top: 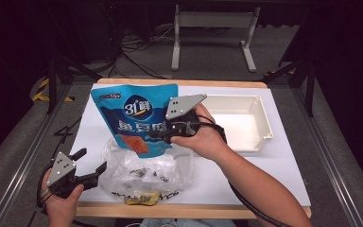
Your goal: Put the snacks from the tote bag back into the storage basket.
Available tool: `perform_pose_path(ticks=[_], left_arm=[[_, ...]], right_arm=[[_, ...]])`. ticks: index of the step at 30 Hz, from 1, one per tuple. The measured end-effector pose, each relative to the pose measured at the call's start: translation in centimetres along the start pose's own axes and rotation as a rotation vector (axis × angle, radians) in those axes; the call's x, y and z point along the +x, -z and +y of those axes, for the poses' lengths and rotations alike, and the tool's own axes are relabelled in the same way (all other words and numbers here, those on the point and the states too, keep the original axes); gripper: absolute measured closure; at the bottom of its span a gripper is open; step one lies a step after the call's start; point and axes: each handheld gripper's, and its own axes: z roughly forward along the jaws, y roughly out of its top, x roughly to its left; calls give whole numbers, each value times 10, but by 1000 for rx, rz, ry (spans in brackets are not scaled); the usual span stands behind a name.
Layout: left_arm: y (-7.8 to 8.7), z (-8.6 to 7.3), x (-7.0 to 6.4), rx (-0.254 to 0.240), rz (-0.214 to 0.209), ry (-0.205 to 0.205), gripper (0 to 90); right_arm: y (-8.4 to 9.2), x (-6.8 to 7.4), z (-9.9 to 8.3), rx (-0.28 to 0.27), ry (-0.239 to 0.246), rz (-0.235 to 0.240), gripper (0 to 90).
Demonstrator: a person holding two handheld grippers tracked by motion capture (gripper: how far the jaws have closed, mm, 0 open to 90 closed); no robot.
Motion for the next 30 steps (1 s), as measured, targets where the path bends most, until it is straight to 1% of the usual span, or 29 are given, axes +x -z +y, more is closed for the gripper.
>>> perform_pose_path(ticks=[3,7,11,13,15,17,23,27,28,30], left_arm=[[0,0,0,-1,0,2,177],[0,0,0,-2,0,2,177],[0,0,0,-1,0,3,177],[0,0,0,0,-1,4,177],[0,0,0,0,0,2,177],[0,0,0,0,0,2,177],[-1,0,0,1,-1,2,177],[-1,0,0,1,-3,7,177],[-1,0,0,1,-2,6,177],[-1,0,0,0,-4,7,177]], right_arm=[[3,-1,4,1,4,-6,579],[8,-4,8,-12,2,-17,579],[15,-8,10,-12,-4,-31,579],[22,-11,12,-19,-5,-45,579],[24,-12,12,-20,-6,-48,579],[31,-16,13,-25,-12,-64,579],[41,-21,14,-39,-22,-84,579],[48,-26,14,-36,-35,-94,579],[50,-28,14,-37,-30,-100,579],[54,-31,14,-30,-38,-110,579]])
